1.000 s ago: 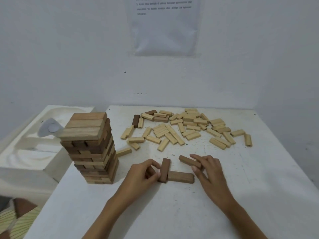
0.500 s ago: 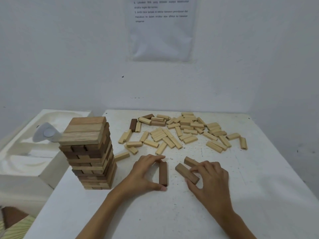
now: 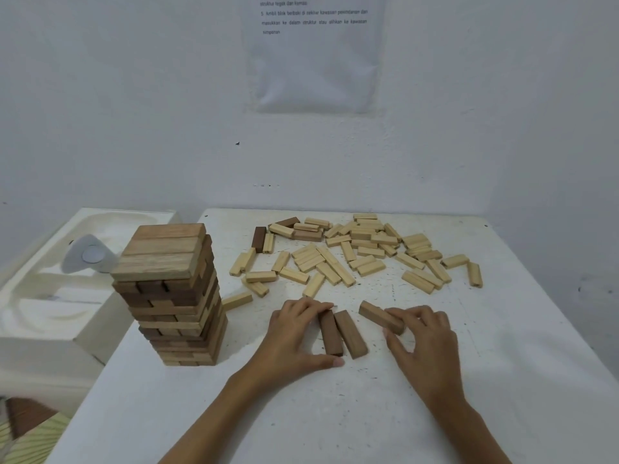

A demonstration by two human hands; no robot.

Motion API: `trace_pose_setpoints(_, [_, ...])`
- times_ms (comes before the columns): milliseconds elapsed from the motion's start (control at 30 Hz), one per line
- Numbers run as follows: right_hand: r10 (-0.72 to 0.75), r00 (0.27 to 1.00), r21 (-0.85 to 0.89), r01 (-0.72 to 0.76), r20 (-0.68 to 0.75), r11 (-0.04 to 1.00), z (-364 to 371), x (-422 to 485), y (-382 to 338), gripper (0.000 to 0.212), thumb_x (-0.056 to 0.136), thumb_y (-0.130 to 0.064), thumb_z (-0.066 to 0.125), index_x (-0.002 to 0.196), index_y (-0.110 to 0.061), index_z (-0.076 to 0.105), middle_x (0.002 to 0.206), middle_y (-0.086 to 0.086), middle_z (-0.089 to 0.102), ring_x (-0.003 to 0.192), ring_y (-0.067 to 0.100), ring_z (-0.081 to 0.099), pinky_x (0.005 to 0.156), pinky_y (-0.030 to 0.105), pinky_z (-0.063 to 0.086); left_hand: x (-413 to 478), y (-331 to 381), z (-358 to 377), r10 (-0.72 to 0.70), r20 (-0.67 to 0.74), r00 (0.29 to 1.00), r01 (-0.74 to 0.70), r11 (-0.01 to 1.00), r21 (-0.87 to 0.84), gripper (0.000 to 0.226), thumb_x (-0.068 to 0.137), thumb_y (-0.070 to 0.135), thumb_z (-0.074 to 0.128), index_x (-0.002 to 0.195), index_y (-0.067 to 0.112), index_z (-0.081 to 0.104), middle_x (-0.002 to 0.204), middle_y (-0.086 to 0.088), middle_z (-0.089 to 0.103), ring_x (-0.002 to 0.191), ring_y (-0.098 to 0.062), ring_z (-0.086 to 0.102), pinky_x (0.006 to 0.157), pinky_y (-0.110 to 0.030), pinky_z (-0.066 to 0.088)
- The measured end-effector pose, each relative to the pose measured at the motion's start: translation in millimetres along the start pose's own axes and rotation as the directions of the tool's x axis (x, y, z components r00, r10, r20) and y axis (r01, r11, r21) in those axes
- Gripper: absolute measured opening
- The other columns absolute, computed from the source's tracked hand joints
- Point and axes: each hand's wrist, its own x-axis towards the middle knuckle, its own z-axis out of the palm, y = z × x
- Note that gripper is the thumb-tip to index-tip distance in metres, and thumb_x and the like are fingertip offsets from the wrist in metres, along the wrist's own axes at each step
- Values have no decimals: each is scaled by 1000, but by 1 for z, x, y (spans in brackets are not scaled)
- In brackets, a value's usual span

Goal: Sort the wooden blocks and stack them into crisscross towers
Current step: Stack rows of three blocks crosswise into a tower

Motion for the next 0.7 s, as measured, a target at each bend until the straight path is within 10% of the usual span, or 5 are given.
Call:
trace_pose_setpoints(267, [45,989,222,-75,139,972,-3,-3,-12,29,76,-66,57,86,-38,63,62,-16,53,72,2,49,65,29,39,5,1,1,47,48,998,-47,999,-4,81,60,73,58,133,46,35,123,34,32,121,5,25,96,-8,13])
trace_pose_setpoints(400, [-22,941,267,-74,338,961,-10,9,4,74,51,-96,37,110,-52,48,99,-25,47,98,-2,37,79,22,34,6,1,1,43,42,998,-43,999,-7,84,58,76,60,133,47,35,123,36,31,121,6,24,97,-9,13])
trace_pose_setpoints(500, [-98,803,194,-22,588,981,-15,19,9,101,32,-99,39,123,-59,23,118,-31,26,110,-3,22,89,21,20,8,0,1,42,46,998,-42,999,-1,80,59,76,59,130,48,36,123,30,36,119,5,26,96,-13,17])
trace_pose_setpoints(700, [-212,776,269,56,594,961,-7,31,7,77,43,-82,60,112,-58,36,118,-33,35,112,-7,27,92,26,24,12,1,2,63,68,996,-60,997,-57,72,64,61,66,129,40,45,122,23,42,116,5,32,96,-15,24])
